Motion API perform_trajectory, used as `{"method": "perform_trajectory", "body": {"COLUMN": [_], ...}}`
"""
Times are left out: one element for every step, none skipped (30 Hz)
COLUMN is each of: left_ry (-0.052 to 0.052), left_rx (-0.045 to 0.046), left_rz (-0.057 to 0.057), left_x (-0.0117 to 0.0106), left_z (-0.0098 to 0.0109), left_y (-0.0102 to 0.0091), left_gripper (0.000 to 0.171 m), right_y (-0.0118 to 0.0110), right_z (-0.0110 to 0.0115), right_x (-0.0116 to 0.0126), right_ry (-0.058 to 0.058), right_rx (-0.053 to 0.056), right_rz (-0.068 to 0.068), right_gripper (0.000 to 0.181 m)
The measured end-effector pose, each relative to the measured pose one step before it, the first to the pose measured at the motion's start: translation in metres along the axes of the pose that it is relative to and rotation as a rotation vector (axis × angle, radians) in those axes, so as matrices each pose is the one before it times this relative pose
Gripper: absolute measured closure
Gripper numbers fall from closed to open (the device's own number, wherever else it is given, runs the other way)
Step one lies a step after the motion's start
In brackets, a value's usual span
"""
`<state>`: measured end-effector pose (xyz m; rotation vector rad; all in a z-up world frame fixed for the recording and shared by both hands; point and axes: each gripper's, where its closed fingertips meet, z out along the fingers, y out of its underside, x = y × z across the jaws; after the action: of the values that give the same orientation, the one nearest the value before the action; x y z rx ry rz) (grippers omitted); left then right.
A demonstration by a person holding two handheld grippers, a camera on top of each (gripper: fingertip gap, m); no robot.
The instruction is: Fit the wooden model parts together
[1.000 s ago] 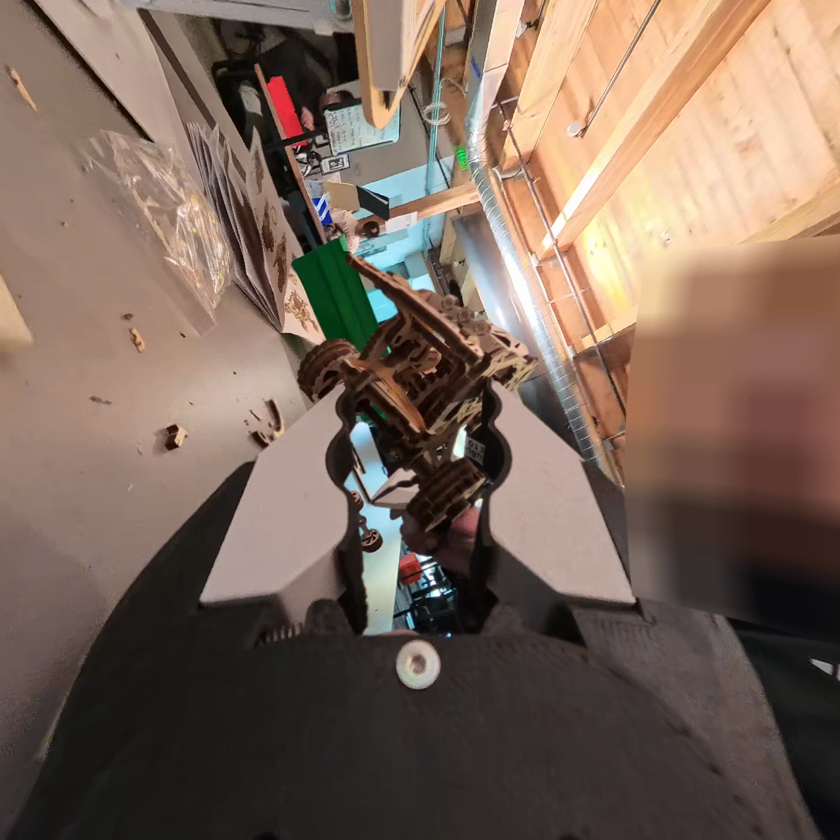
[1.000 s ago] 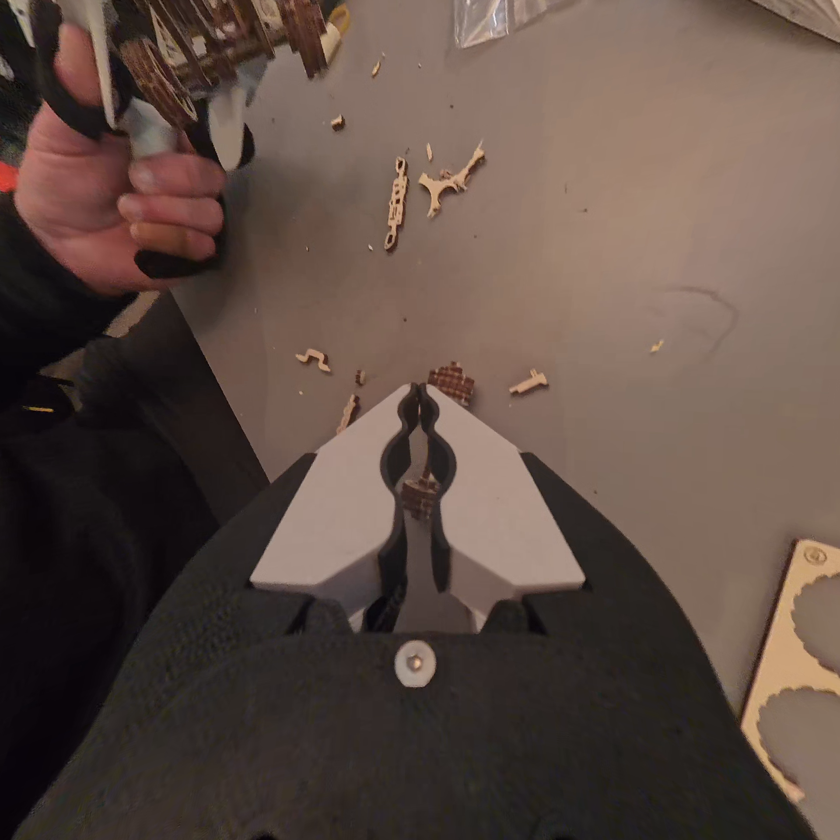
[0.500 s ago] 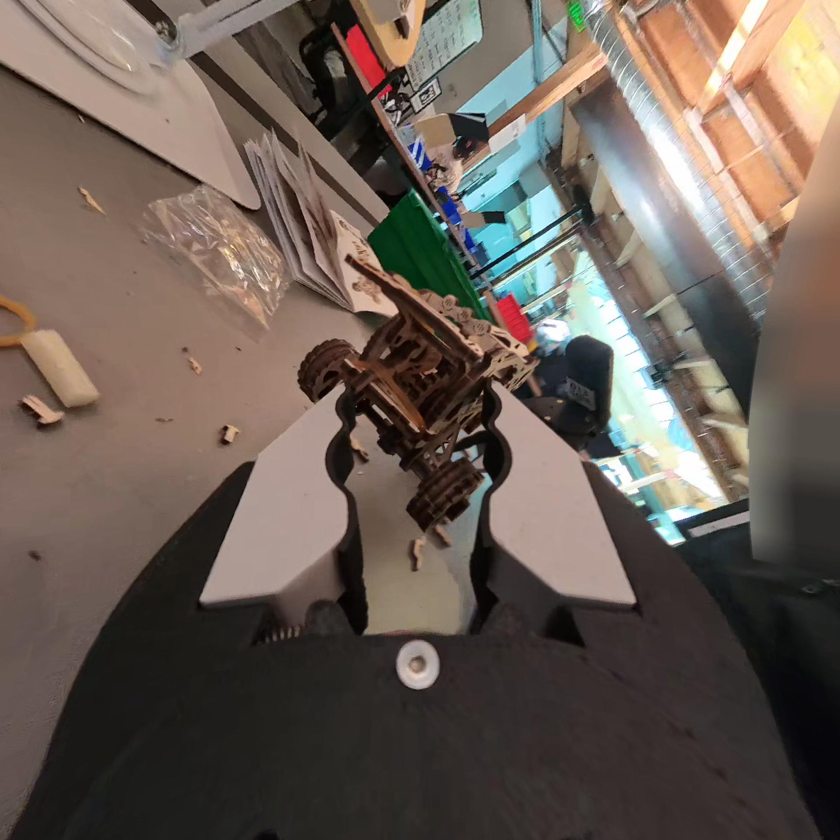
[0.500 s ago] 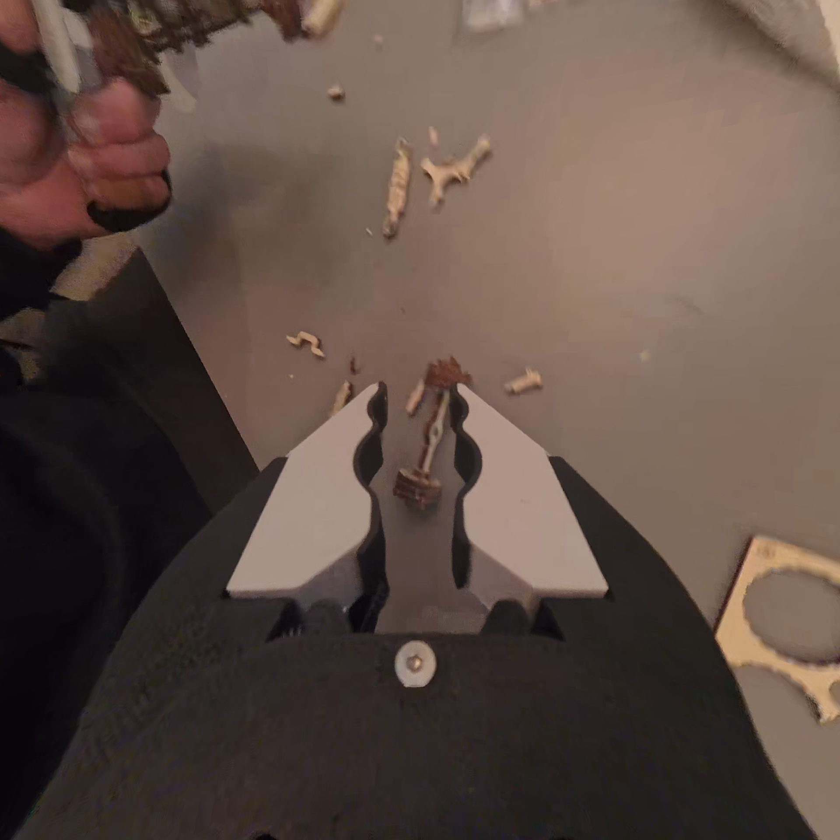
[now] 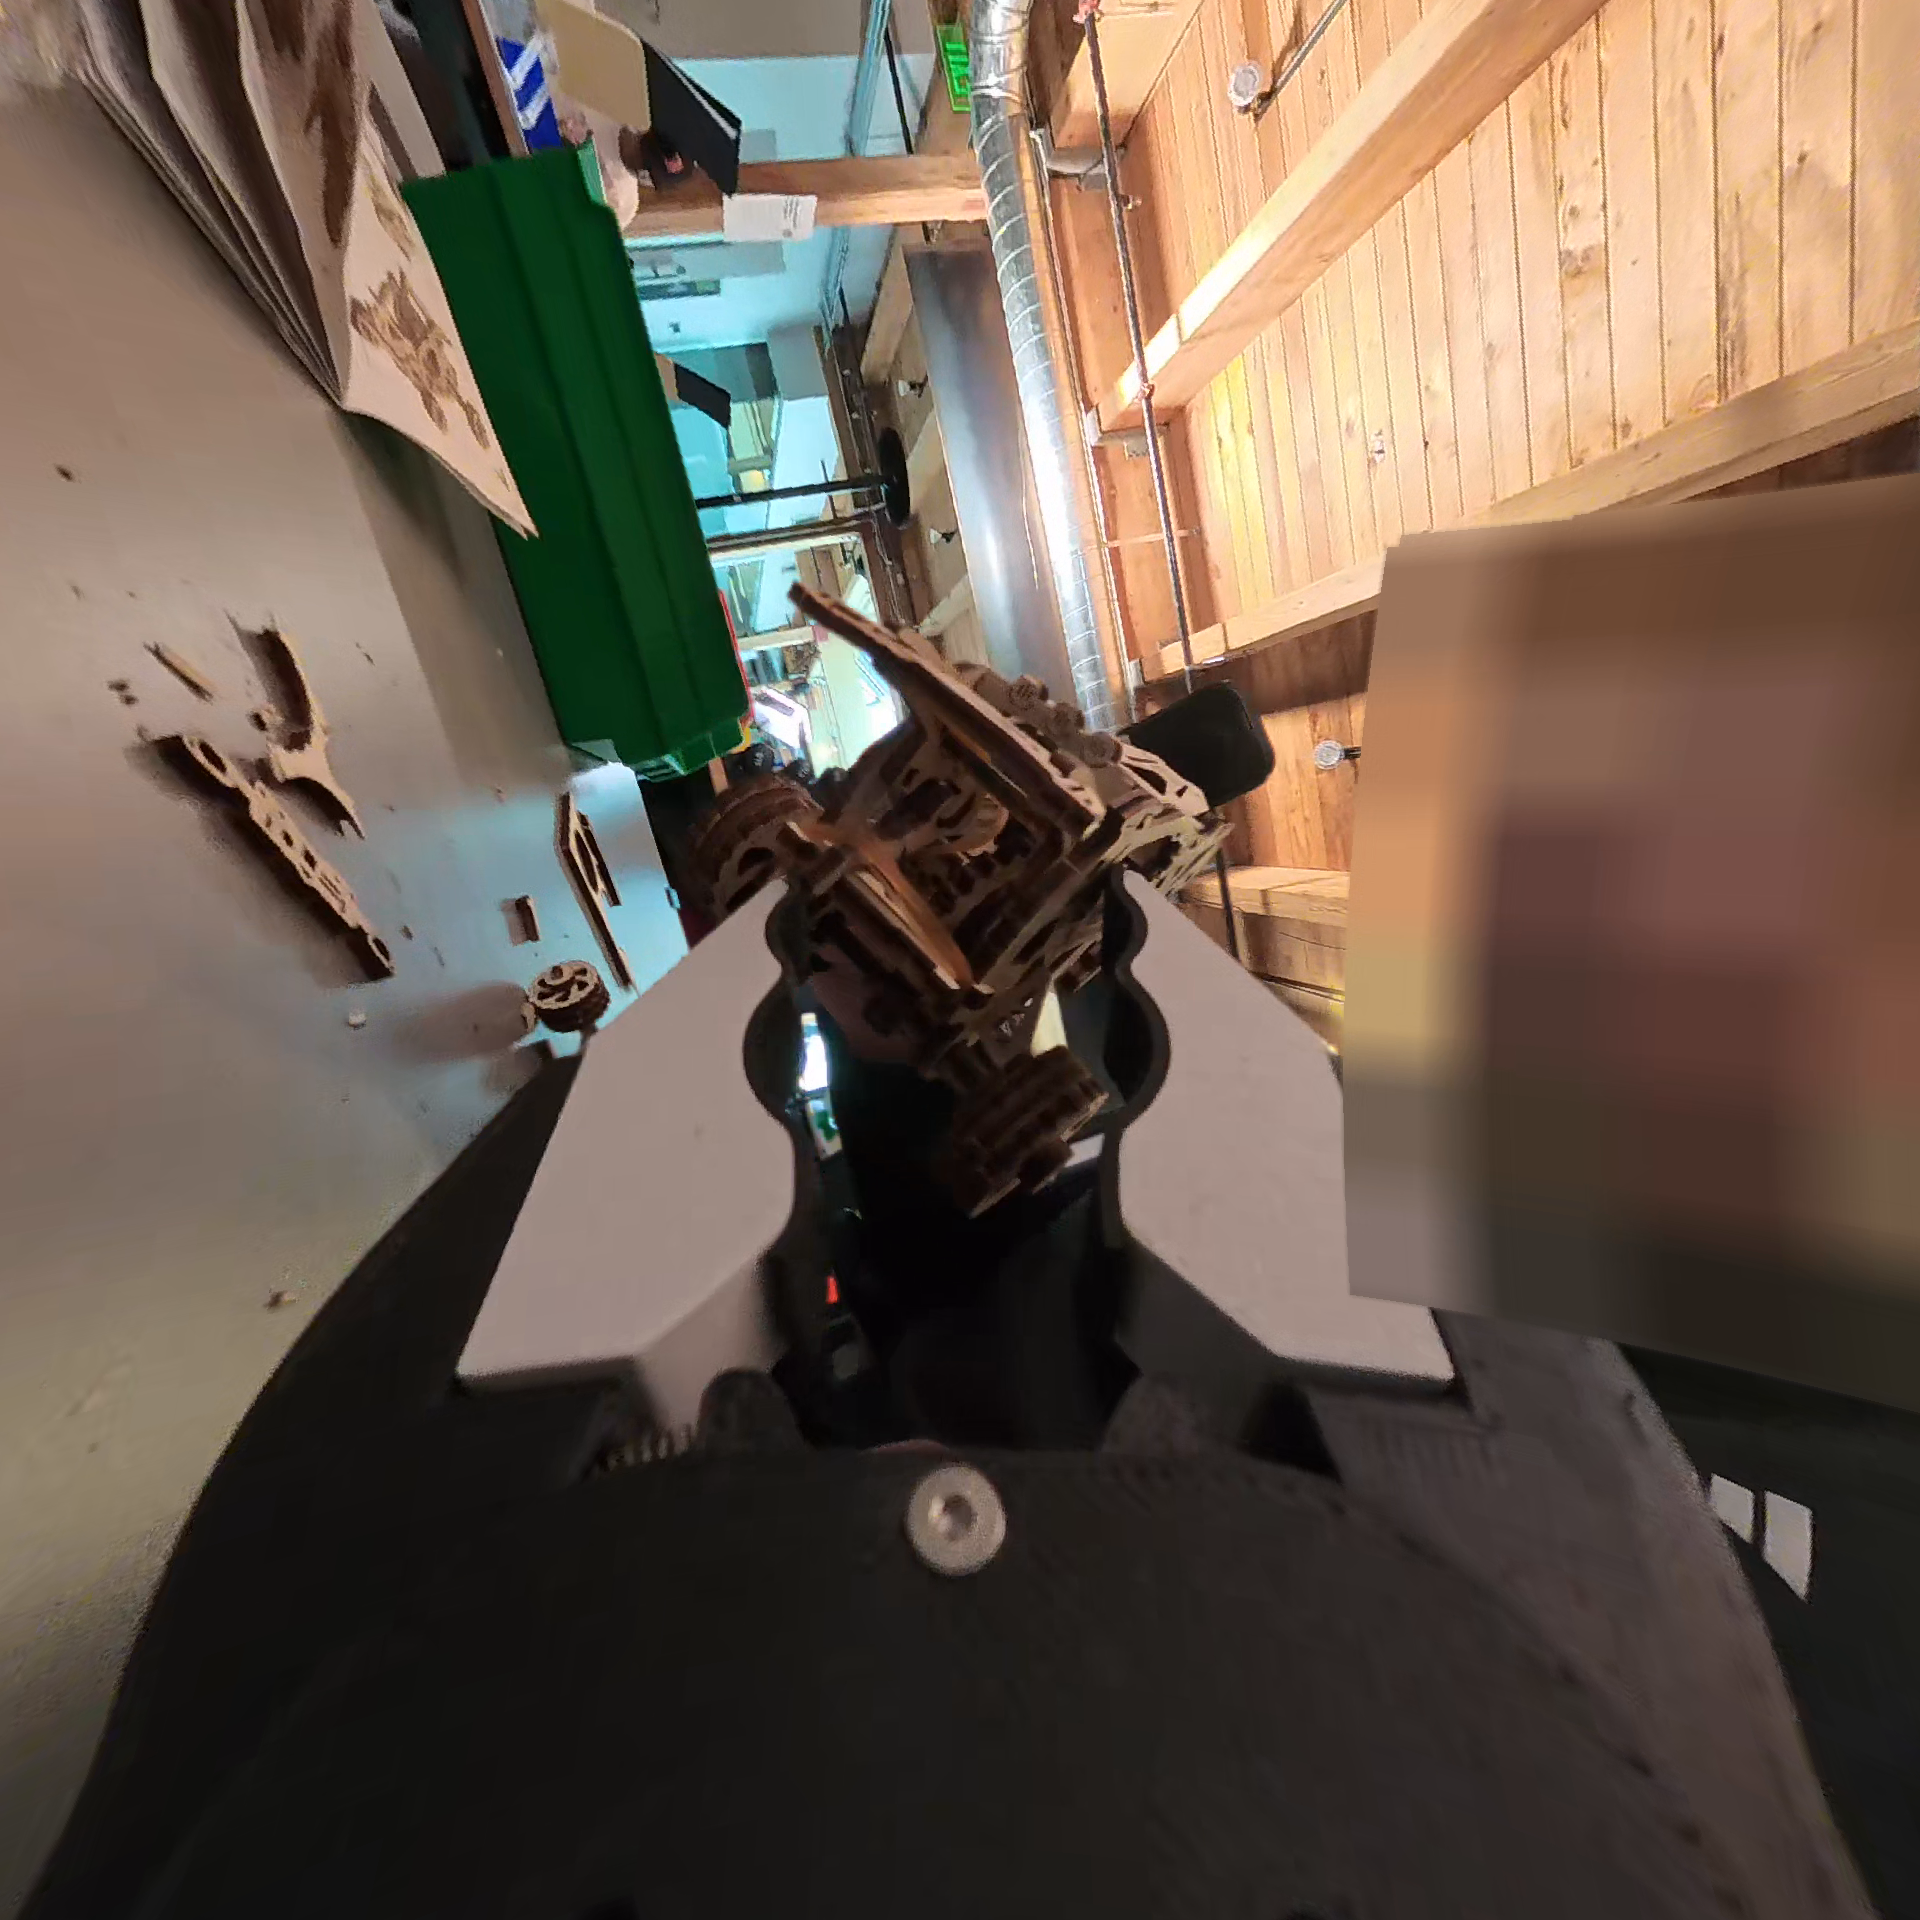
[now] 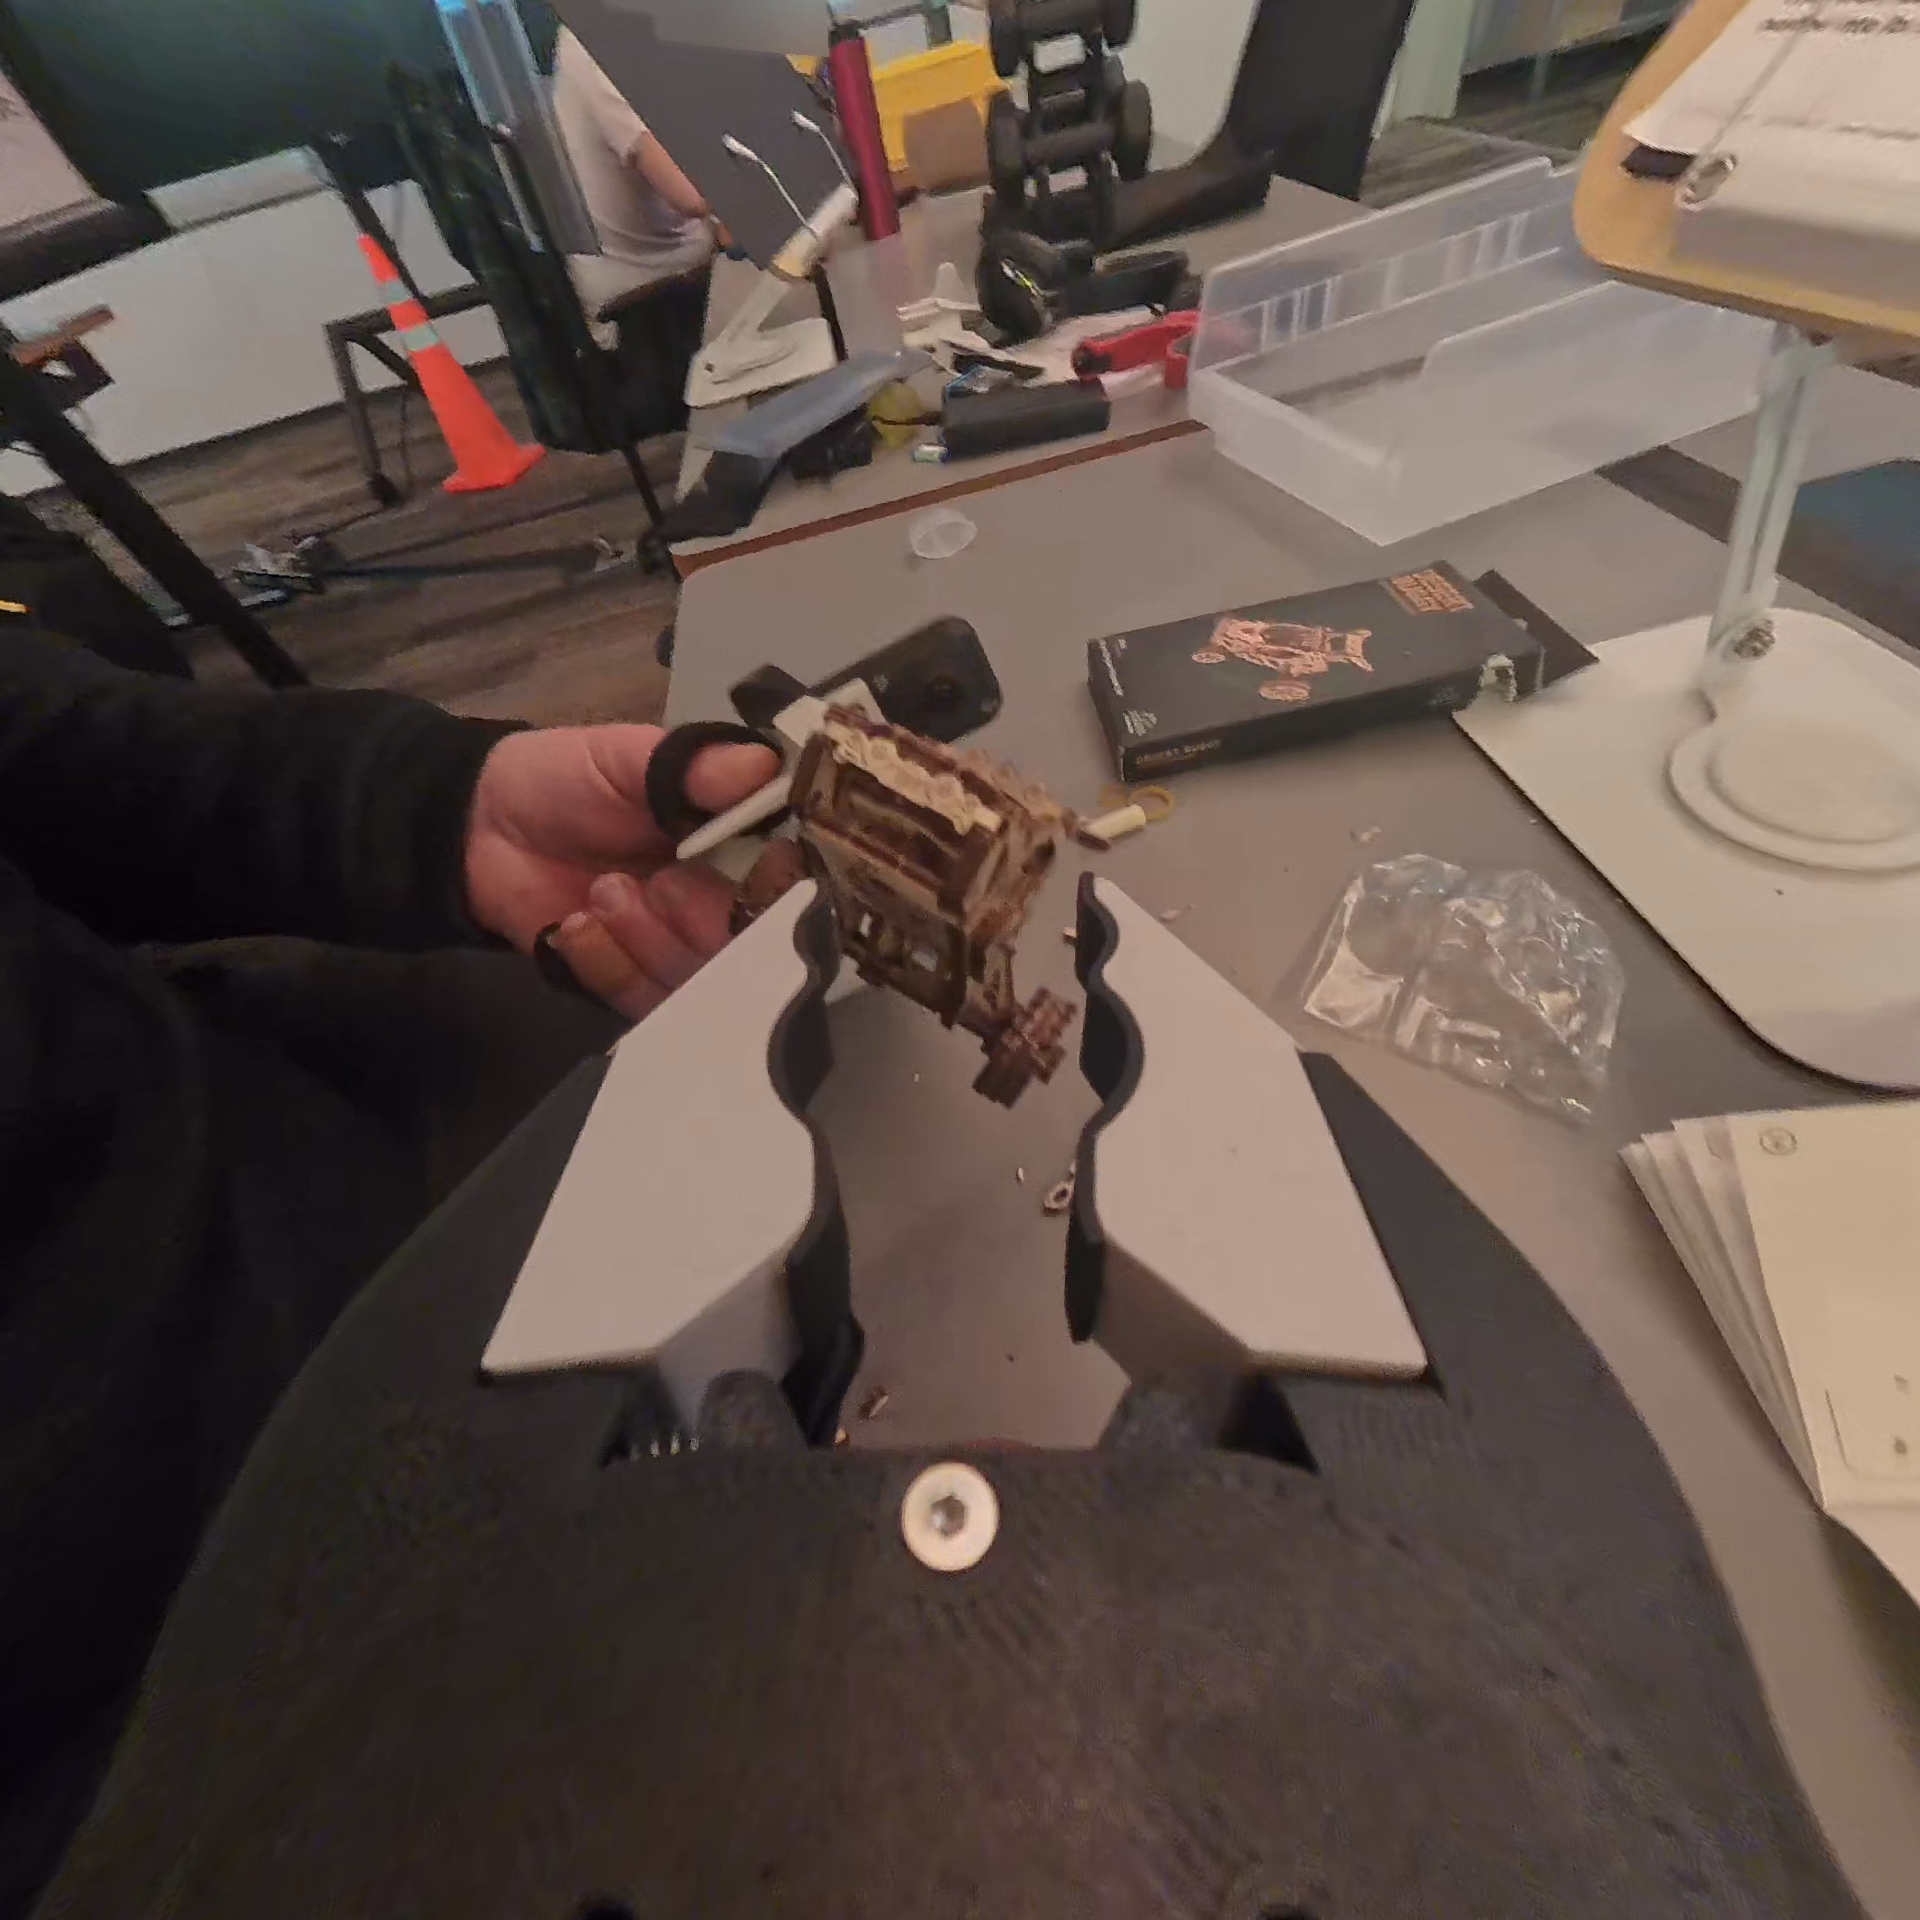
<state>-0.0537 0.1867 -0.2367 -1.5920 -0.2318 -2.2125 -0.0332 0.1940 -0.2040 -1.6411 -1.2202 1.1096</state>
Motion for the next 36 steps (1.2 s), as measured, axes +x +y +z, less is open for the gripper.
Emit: {"method": "perform_trajectory", "body": {"left_ry": [0.0159,0.0125,0.0052,0.0042,0.0092,0.008,-0.0019,-0.0087,-0.0069,-0.0059,-0.007,-0.0132,-0.0115,-0.0072,-0.0178,-0.0258,-0.0124,-0.0022,0.0021,-0.0084,-0.0127,-0.0071,-0.0101,-0.0163,-0.0222,-0.032,-0.0345,-0.0295,-0.0292,-0.0336,-0.0349,-0.0378,-0.0456,-0.0282,-0.0188,-0.019], "left_rx": [-0.01513,-0.01199,-0.0006,-0.00301,-0.006,-0.00373,-0.00411,-0.00256,-0.00116,0.00102,0.00415,-0.00301,-0.00378,0.0021,-0.0001,-0.008,-0.00361,-0.00167,0.00325,-0.00492,-0.00799,-0.00127,0.00721,0.00366,-0.00495,-0.00817,0.00131,-0.00081,-0.01034,-0.00024,0.00838,-0.01102,-0.01896,-0.00397,0.01138,0.00501], "left_rz": [-0.0133,-0.0143,-0.0113,-0.0055,-0.0078,-0.0083,-0.0019,0.0019,0.0037,0.0018,0.0068,0.0099,0.0039,-0.0011,0.0076,0.0267,0.0156,-0.0023,0.0027,0.0114,0.006,0.0007,0.0053,0.0103,0.0156,0.0256,0.0383,0.0491,0.0511,0.0605,0.0833,0.095,0.0904,0.0935,0.0879,0.0615], "left_x": [0.00046,0.0,-0.0009,-0.001,-0.00013,-0.00009,-0.00129,-0.00204,-0.00141,-0.00108,-0.00061,-0.00138,-0.00131,-0.00078,-0.00155,-0.00143,0.00007,0.00071,0.00143,0.00001,-0.0013,-0.00097,-0.00122,-0.00183,-0.00222,-0.00295,-0.00208,-0.00034,0.00006,0.00027,0.00156,0.00147,-0.00023,0.0021,0.00327,0.00122], "left_z": [0.00276,0.00268,0.00182,0.00128,0.00122,0.00117,0.00116,0.00091,0.00057,0.00029,-0.00007,-0.00003,0.00001,-0.0005,-0.00049,0.0,0.00016,0.00035,0.00013,0.00028,0.00026,-0.00031,-0.00105,-0.00155,-0.0016,-0.00174,-0.00203,-0.00151,-0.00049,-0.00031,-0.00013,0.00125,0.00187,0.00193,0.00214,0.00311], "left_y": [0.00286,0.00244,0.00043,0.00062,0.00064,0.00041,0.00043,0.00011,-0.00023,-0.0008,-0.0012,-0.00019,-0.00025,-0.00108,-0.00078,0.00042,-0.00046,-0.001,-0.00167,-0.00034,0.00031,-0.00035,-0.00125,-0.00046,0.00092,0.00155,0.00019,0.0002,0.00093,-0.00107,-0.00291,-0.00073,-0.00018,-0.00214,-0.00385,-0.0029], "left_gripper": [0.118,0.118,0.118,0.118,0.117,0.117,0.117,0.117,0.115,0.112,0.11,0.111,0.108,0.106,0.107,0.109,0.11,0.109,0.109,0.109,0.108,0.106,0.107,0.106,0.105,0.104,0.103,0.102,0.102,0.103,0.103,0.103,0.102,0.099,0.097,0.095], "right_y": [-0.0013,0.00046,0.00142,0.00107,0.00036,0.00035,0.00087,0.00139,0.00119,0.00059,0.00022,0.00023,-0.00016,-0.00079,-0.00014,0.00053,-0.00016,-0.00045,0.00093,0.0021,0.00091,0.00004,0.00109,0.00168,0.00151,0.00195,0.00196,0.00132,0.00081,0.00193,0.00191,0.00128,0.00138,0.00254,0.00306,0.00299], "right_z": [0.00093,0.00053,0.00001,-0.00081,-0.00175,-0.00188,-0.00128,-0.00074,-0.00032,-0.00034,0.00005,0.00012,-0.00003,-0.00055,-0.0007,-0.00049,-0.00062,-0.00074,-0.00058,-0.00022,-0.00063,-0.00096,-0.00059,-0.00052,-0.0006,-0.00031,-0.00023,-0.0002,-0.00001,0.00041,0.00093,0.00095,0.00116,0.00145,0.00151,0.00136], "right_x": [-0.00259,-0.00065,-0.00131,-0.00036,-0.00007,-0.00034,0.0007,0.00117,0.00006,0.00035,0.00012,-0.0004,0.00084,0.00073,0.0017,0.00174,0.00057,0.00053,0.00164,0.00165,0.00121,0.001,0.00092,0.00138,0.00197,0.00273,0.00212,0.0018,0.0025,0.00329,0.00198,0.00091,0.00178,0.00243,0.00161,0.00246], "right_ry": [-0.0209,-0.008,-0.0111,-0.0043,-0.0016,-0.0041,0.0006,0.0042,-0.0026,0.0013,-0.0008,-0.0071,-0.0015,-0.0022,0.0021,0.0004,-0.0053,-0.0026,0.0048,0.0033,0.0014,-0.0009,-0.0017,0.0029,0.0077,0.0092,0.0053,0.0035,0.0084,0.0123,0.0038,-0.0016,0.0035,0.0051,-0.0015,0.0026], "right_rx": [0.0135,0.0049,0.0005,0.0051,0.011,0.0108,0.0046,0.0004,0.0019,0.0076,0.0103,0.0065,0.0063,0.0082,0.0038,0.0018,0.0097,0.011,0.0005,-0.0089,0.0011,0.0071,-0.001,-0.0058,-0.0027,-0.0054,-0.0063,-0.0012,0.0003,-0.0074,-0.0094,-0.003,-0.0039,-0.0116,-0.0137,-0.013], "right_rz": [-0.009,-0.0093,-0.0034,-0.0002,-0.0034,-0.0018,0.004,0.0082,0.0104,0.008,0.0085,0.0104,0.0115,0.0037,0.0057,0.0105,0.011,0.0064,0.0059,0.0043,0.0028,0.0094,0.0124,0.0054,0.0021,0.0107,0.0142,0.0105,0.012,0.0182,0.0147,0.0125,0.0228,0.029,0.0223,0.0233], "right_gripper": [0.138,0.14,0.145,0.147,0.149,0.151,0.152,0.154,0.157,0.158,0.159,0.162,0.163,0.164,0.164,0.164,0.164,0.164,0.164,0.164,0.164,0.164,0.164,0.164,0.164,0.164,0.164,0.164,0.164,0.164,0.165,0.164,0.164,0.165,0.165,0.165]}}
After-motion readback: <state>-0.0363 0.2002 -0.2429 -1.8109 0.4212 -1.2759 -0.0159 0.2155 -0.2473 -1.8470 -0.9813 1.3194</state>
